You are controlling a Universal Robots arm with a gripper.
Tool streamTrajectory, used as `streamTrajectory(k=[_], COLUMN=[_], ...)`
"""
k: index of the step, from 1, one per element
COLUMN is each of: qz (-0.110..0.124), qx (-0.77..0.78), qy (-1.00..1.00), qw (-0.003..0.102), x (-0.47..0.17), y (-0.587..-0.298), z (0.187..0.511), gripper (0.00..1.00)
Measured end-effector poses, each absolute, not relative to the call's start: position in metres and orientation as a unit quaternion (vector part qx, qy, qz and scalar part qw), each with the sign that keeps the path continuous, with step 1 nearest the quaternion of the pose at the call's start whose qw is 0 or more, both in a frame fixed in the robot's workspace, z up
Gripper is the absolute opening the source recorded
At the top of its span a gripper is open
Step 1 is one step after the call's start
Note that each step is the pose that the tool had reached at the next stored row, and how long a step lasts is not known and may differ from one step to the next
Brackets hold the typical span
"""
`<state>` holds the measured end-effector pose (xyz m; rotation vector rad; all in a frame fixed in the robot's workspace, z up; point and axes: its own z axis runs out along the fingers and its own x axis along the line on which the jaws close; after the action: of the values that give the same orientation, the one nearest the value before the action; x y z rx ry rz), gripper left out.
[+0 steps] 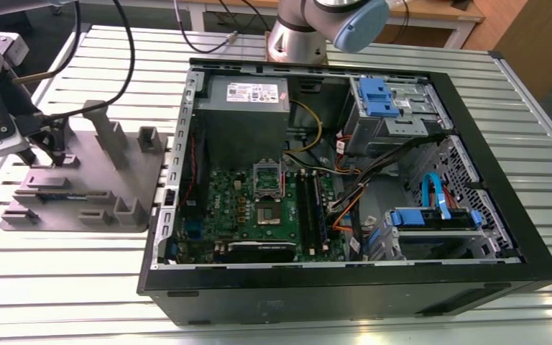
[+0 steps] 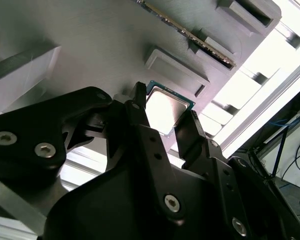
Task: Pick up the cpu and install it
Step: 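Pick up the cpu and move it towards the insertion slot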
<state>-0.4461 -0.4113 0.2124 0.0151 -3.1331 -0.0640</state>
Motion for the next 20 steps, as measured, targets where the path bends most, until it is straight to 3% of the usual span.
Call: streamTrajectory(k=[20], qz=[-0.021], qx=[0.005], qy=[-1.000], qw=[0.004], x=[-0.4461], y=[-0.4113], z=[0.2227], gripper=[0.47])
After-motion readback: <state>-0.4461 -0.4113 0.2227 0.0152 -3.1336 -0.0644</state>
